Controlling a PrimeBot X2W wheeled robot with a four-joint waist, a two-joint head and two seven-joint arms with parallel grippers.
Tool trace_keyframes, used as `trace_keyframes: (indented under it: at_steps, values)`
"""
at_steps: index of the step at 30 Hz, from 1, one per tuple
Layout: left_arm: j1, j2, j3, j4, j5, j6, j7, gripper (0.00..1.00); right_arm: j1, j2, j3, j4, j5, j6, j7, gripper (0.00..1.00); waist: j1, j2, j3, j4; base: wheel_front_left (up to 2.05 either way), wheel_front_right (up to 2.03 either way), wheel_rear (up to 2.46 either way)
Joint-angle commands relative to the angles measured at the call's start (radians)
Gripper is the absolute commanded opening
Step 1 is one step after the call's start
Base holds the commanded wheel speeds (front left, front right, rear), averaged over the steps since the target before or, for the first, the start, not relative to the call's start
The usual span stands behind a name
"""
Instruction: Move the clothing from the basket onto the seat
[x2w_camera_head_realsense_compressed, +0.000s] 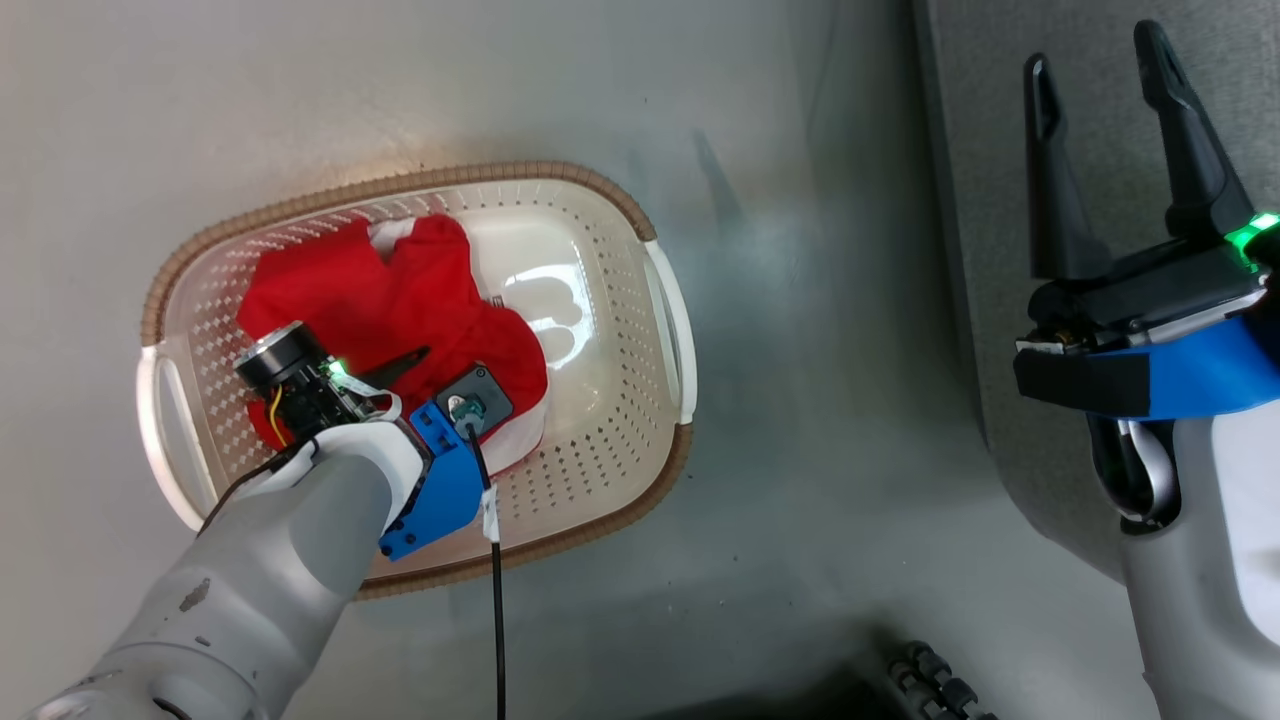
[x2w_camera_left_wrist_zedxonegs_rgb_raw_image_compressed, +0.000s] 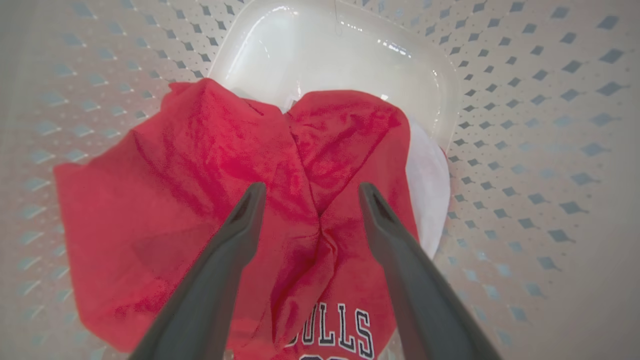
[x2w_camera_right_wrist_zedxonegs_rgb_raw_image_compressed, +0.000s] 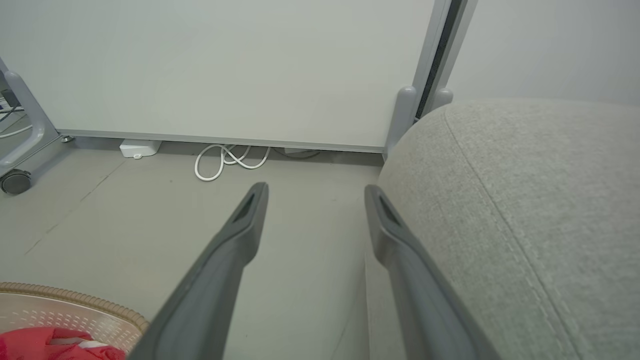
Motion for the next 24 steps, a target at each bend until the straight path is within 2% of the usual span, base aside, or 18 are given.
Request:
trace_keyframes:
  at_steps: [1,11,24]
  values:
    - [-0.024,0.006,-0.014,0.004,-0.012,-0.001,0.022,1.00,-0.024,-0.005,0.000,-0.012,-0.005,0.000,-0.004,1.00,-0.0002,0.0000,0.039,-0.001,0.00,0.00,0.00]
    - [-0.097,0.027,-0.058,0.014,-0.052,-0.001,0.136,1.00,-0.050,0.001,-0.001,-0.058,-0.013,0.000,-0.004,1.00,-0.0002,0.0000,0.140,-0.002,0.00,0.00,0.00]
    - [-0.146,0.065,-0.071,0.019,-0.042,-0.001,0.167,1.00,-0.030,0.022,-0.022,-0.103,-0.015,0.000,-0.003,1.00,-0.0002,0.0000,0.219,-0.038,0.00,0.00,0.00]
